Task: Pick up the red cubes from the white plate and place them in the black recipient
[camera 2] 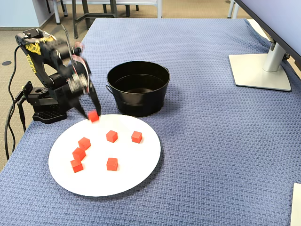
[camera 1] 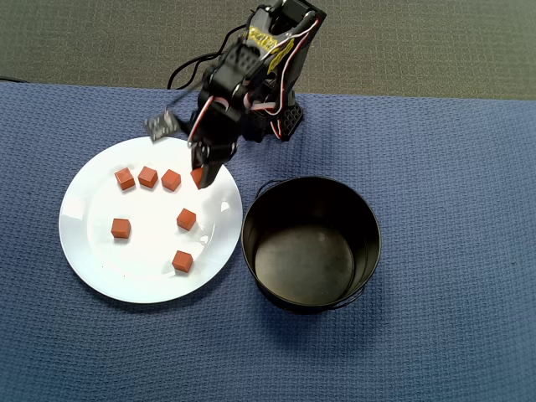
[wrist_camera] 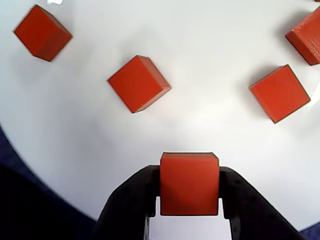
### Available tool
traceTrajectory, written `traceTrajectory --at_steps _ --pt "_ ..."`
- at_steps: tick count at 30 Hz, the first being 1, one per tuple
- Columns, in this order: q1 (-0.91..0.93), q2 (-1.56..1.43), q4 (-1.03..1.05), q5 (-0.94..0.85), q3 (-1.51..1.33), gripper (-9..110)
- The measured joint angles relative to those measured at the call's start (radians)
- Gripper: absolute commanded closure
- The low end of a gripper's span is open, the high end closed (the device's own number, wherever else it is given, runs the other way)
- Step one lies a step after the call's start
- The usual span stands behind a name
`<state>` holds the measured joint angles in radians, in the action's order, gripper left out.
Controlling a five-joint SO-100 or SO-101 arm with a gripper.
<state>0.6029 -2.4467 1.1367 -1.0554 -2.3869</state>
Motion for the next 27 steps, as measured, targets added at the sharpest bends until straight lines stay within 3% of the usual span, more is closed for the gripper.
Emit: traceTrajectory --at_steps 4,8,15,18,20,24,27 --pt "-0.081 -0.067 0.236 0.12 0.23 102" --pt "-0.233 -0.077 0.318 0.235 0.426 102" --pt "-0.491 0.109 0.186 0.391 0.554 100" --pt "-0.62 0.201 0.109 0.403 0.541 70" --pt "-0.719 0.238 0.097 0.403 0.518 65" --pt "-0.788 0.239 0.101 0.385 0.508 64" --pt "-0.716 0.213 0.12 0.311 0.494 72"
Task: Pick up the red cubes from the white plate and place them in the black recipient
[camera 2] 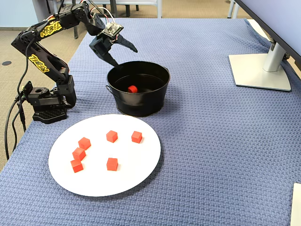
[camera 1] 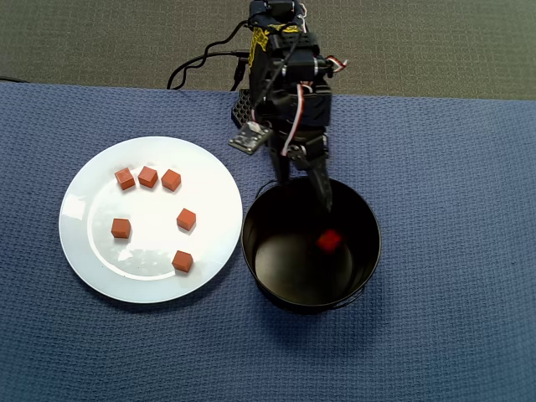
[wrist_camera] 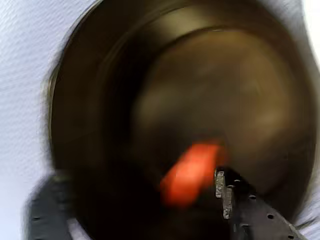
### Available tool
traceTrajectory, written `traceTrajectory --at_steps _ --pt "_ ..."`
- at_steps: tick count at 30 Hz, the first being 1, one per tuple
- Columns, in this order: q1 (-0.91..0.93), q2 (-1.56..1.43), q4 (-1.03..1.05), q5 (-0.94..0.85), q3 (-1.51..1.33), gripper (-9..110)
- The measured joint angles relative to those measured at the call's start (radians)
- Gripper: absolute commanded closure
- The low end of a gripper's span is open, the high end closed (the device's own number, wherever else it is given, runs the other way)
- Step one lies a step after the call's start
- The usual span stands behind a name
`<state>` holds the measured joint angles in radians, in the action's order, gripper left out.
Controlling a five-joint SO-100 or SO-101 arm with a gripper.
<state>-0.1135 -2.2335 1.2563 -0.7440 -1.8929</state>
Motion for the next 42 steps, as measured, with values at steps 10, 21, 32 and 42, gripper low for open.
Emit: traceTrajectory --at_steps 10,21,32,42 --pt "0.558 -0.017 -0.179 -0.035 -0.262 82" --pt "0.698 0.322 -0.178 0.314 -0.135 82" --pt "0.753 0.658 -0.199 0.479 0.002 83" --pt "0.724 0.693 -0.199 0.459 0.011 83"
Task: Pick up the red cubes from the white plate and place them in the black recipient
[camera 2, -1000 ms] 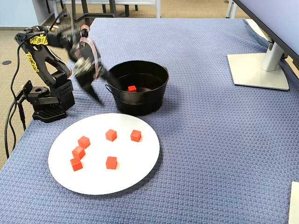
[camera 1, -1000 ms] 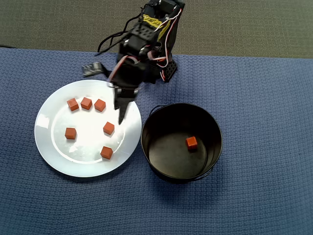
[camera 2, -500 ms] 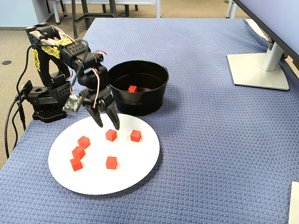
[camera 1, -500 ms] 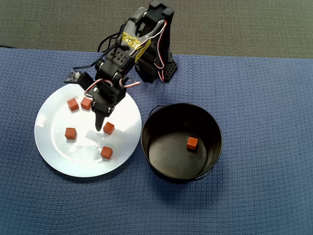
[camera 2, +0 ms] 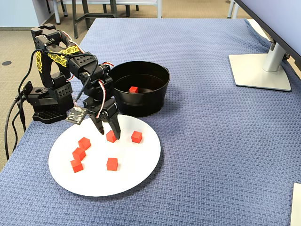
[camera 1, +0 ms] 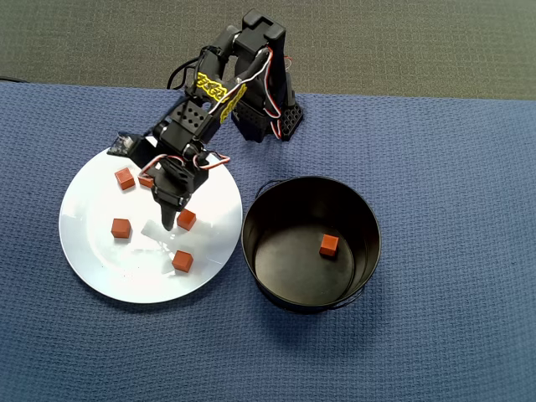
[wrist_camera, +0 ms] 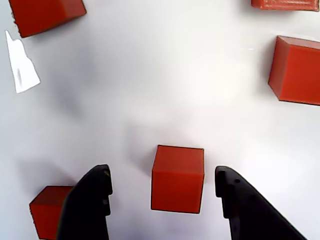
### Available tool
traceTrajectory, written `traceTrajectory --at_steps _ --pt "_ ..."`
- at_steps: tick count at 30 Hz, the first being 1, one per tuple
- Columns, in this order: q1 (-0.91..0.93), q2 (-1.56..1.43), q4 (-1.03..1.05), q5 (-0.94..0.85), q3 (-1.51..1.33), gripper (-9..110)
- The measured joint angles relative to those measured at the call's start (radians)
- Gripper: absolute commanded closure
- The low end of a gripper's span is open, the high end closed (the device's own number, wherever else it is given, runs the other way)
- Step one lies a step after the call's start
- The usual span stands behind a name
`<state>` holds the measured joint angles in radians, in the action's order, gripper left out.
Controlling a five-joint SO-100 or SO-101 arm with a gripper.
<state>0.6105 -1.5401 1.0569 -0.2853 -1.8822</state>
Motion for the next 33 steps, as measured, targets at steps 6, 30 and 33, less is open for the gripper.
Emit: traceTrajectory --at_steps 6,30,33 --pt "-0.015 0.012 -0.012 -0.002 0.0 87" --pt "-0.044 0.066 -0.038 -0.038 0.0 101" --pt "-0.044 0.066 -0.038 -0.038 0.0 101"
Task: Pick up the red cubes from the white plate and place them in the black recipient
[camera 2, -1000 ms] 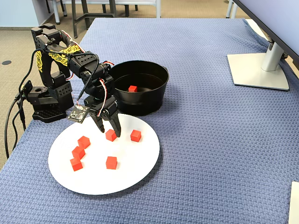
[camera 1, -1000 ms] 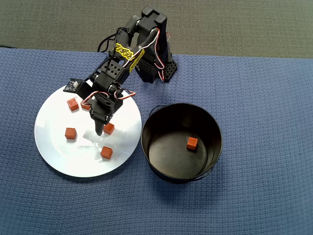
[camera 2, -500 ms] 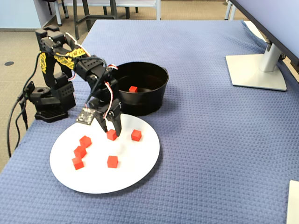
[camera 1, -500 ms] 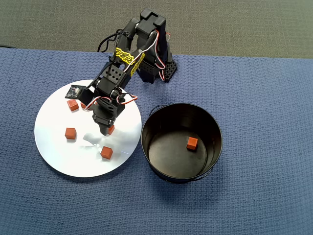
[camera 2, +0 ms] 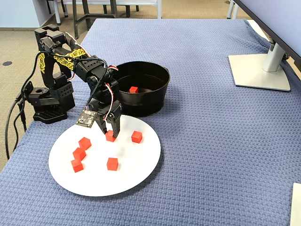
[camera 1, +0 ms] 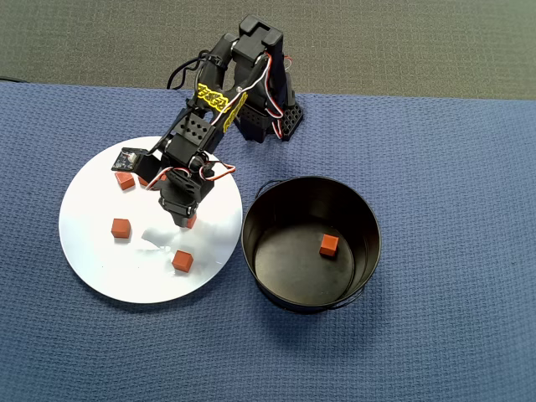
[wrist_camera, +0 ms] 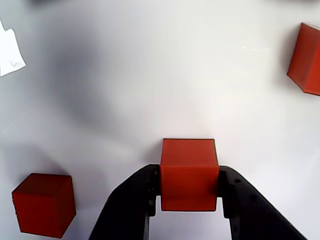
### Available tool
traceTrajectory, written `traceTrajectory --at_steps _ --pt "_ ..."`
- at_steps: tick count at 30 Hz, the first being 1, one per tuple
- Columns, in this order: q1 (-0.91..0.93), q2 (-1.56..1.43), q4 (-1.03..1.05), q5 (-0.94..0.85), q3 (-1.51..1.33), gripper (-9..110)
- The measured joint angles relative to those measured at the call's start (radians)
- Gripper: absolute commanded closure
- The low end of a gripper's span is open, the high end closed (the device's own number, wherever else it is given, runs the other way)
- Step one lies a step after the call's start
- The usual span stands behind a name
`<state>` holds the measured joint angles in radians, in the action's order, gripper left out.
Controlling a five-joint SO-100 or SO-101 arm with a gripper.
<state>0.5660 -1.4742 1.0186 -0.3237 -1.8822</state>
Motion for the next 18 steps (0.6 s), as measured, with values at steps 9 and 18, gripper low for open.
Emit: traceTrajectory --at_steps 9,18 --pt "-0.014 -0.207 0.152 0.064 0.097 101" --pt "-0.279 -0.393 0.264 0.25 0.284 102"
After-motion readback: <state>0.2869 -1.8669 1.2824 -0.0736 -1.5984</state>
